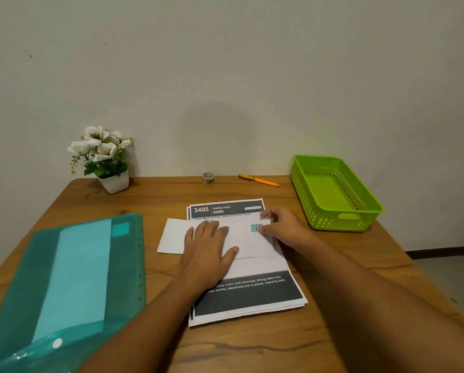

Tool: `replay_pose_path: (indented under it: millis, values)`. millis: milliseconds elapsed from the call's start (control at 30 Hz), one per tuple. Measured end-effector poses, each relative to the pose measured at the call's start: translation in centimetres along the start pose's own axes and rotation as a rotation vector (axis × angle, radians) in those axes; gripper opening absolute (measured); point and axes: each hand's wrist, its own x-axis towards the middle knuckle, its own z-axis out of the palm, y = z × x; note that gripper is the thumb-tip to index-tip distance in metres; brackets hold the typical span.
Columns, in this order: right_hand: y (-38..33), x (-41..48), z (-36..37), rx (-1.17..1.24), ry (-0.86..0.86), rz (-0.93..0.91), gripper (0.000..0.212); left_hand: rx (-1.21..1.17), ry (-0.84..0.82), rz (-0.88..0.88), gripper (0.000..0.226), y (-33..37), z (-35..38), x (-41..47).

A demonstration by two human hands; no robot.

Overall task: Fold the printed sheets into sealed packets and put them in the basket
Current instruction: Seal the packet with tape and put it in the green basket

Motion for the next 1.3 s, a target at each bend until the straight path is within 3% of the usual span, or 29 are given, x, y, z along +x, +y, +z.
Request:
replay_pose_path:
  millis: [133,367,700,867,1100,1300]
  values:
    - [-1.0,-0.6,-0.3,0.053,-0.034,0.006,0.006,0.026,0.014,-0.037,0.069,0.1,0.0,0.0]
    - [-2.4,-2.2,-3.9,0.246,0.176,-0.038,0.01,-0.009,0.066,-0.057,0.086,0.3,-0.1,-0.1]
    - [-0.2,-5.1,-12.8,0.554,0.43,0.071,0.004,-0.003,0.013,-0.009,0.065,-0.3,0.2,1.2]
    - [2.4,-6.1,-16.1,0.647,0.545,0.178,0.016,-0.003,0.014,-0.014,0.068,-0.4,0.4,2.0]
    - [4.9,-6.1,-16.4,0.722,0.588,0.323,0.018,0.002,0.015,-0.013,0.079,-0.6,0.7,2.1]
    - [5.5,-5.0,-15.4,0.731,0.612,0.339,0.013,-0.005,0.007,-0.014,0.083,-0.5,0.5,2.0]
